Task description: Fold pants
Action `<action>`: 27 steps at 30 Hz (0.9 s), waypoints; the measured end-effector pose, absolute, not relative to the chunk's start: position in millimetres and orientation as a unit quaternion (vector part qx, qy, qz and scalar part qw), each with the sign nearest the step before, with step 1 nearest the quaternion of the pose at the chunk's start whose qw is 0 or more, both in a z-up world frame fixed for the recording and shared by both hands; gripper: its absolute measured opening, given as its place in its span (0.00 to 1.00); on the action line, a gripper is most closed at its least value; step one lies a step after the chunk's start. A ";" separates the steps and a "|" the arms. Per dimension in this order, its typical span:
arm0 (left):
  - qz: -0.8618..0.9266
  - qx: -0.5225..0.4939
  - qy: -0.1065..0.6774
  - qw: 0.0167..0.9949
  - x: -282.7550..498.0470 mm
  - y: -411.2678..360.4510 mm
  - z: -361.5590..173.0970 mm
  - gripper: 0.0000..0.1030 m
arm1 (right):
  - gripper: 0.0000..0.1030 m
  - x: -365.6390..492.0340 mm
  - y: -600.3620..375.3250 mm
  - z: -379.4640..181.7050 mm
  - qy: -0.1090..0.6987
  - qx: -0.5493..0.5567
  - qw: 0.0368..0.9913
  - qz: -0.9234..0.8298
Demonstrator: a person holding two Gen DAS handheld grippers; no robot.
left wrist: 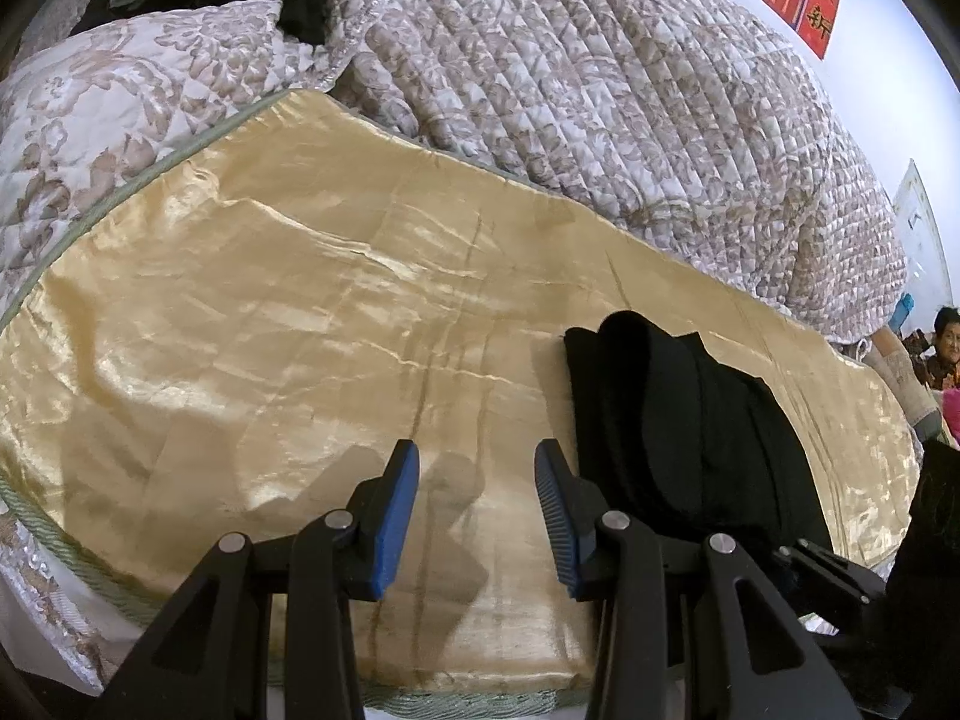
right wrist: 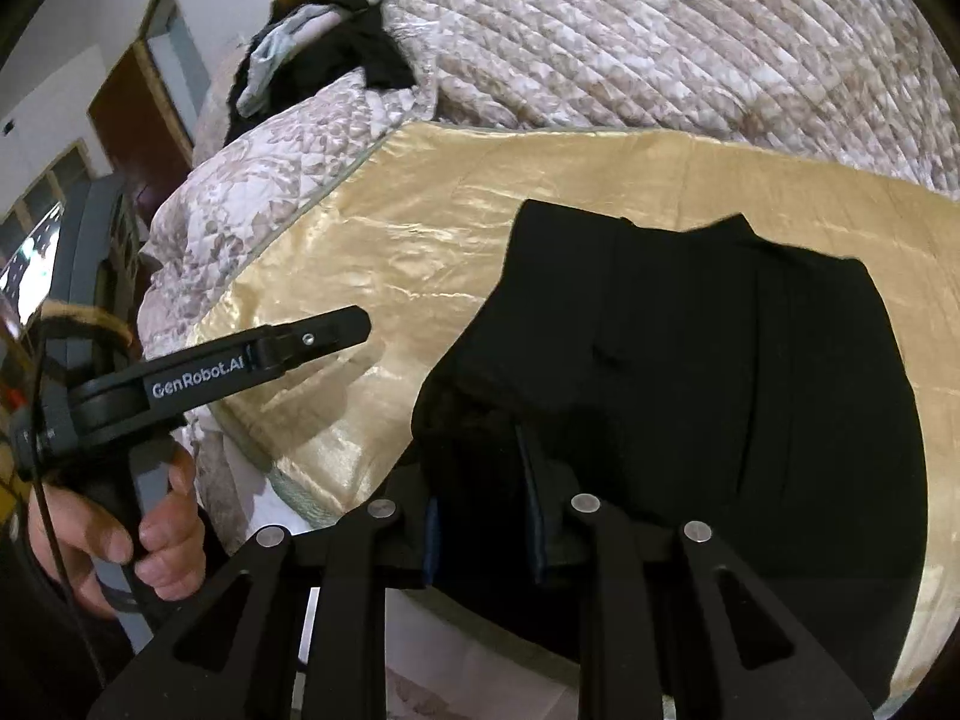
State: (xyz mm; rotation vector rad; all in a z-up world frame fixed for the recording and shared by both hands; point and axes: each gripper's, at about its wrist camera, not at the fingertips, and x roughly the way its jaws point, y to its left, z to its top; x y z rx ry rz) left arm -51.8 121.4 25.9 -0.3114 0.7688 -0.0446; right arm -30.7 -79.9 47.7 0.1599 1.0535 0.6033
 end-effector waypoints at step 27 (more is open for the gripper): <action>-0.151 -0.079 0.357 0.918 14.8 32.0 71.8 0.41 | 0.24 56.7 -194.4 69.2 0.521 0.095 0.824 0.202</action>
